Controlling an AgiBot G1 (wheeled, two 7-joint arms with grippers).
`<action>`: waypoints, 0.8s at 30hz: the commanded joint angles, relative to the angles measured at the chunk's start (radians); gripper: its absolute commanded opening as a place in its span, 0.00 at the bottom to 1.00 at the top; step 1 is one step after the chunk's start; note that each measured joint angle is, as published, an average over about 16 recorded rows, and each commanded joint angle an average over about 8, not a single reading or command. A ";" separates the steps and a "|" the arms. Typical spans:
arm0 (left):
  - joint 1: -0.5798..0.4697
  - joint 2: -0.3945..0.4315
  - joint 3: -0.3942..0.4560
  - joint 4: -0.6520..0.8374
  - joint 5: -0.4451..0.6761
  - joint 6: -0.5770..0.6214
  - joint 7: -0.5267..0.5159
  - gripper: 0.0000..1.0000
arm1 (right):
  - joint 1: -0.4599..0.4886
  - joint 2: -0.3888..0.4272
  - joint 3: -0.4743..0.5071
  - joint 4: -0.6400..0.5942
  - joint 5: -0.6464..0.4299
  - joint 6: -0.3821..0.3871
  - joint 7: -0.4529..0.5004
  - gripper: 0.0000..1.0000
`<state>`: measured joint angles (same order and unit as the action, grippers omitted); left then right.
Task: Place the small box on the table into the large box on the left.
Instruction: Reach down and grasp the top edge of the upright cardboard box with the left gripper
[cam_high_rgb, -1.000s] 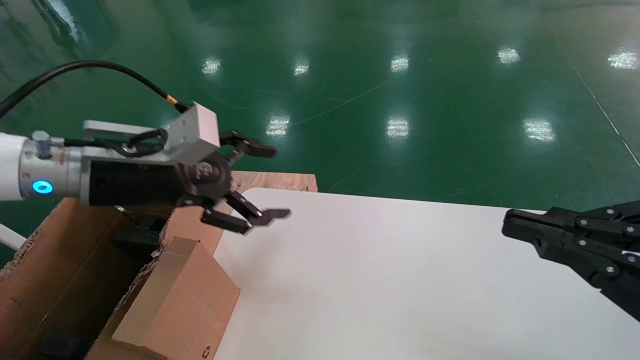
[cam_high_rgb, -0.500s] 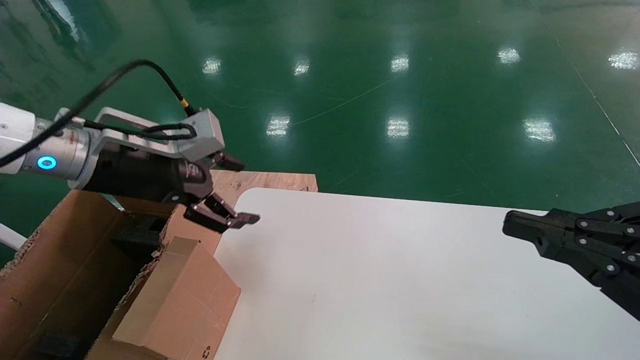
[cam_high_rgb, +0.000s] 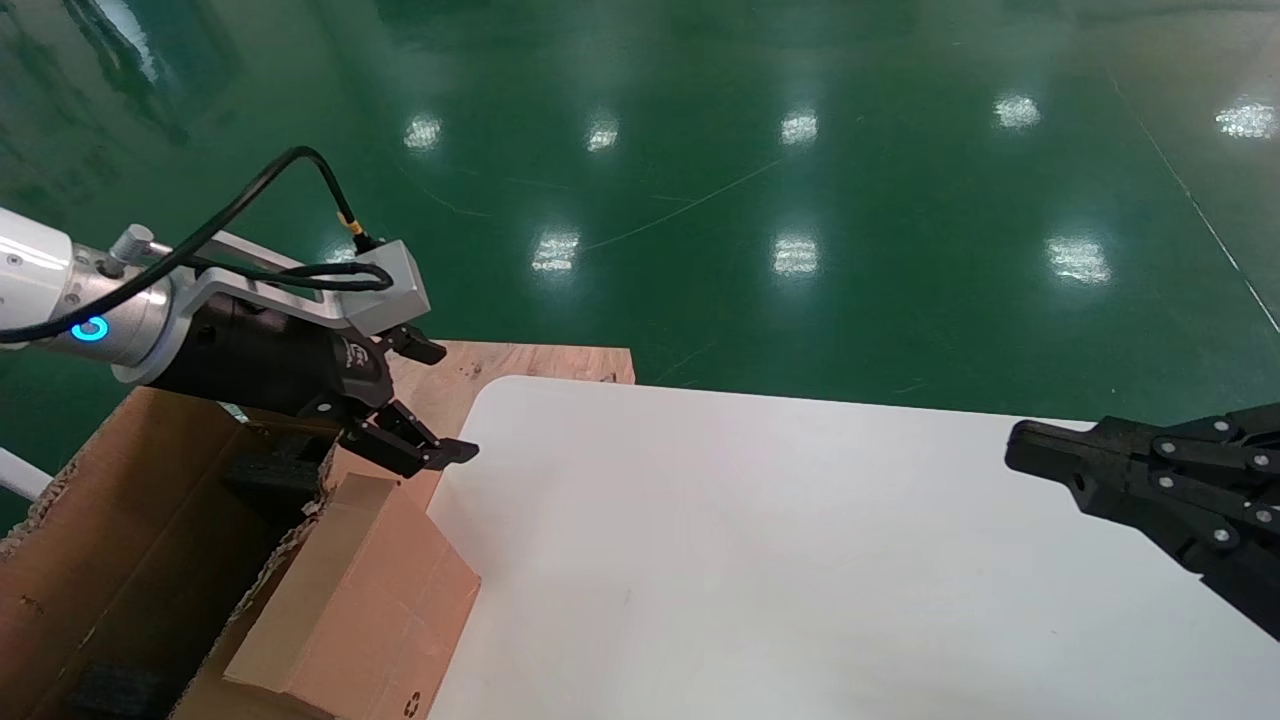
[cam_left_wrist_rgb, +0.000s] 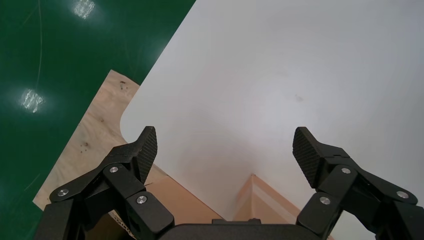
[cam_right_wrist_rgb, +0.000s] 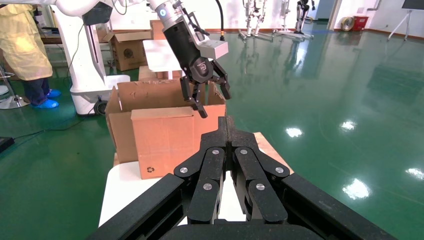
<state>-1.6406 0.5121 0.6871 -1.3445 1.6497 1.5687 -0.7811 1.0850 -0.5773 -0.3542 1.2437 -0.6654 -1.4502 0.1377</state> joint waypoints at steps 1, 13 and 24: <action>0.003 -0.002 -0.003 0.003 -0.006 -0.003 0.008 1.00 | 0.000 0.000 0.000 0.000 0.000 0.000 0.000 0.00; -0.096 0.129 0.189 0.012 0.151 0.015 -0.224 1.00 | 0.000 0.000 0.000 0.000 0.000 0.000 0.000 0.00; -0.244 0.181 0.495 0.010 0.182 0.025 -0.422 1.00 | 0.000 0.000 0.000 0.000 0.000 0.000 0.000 0.00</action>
<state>-1.8826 0.6903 1.1797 -1.3343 1.8175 1.5919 -1.1937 1.0850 -0.5772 -0.3543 1.2437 -0.6653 -1.4502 0.1376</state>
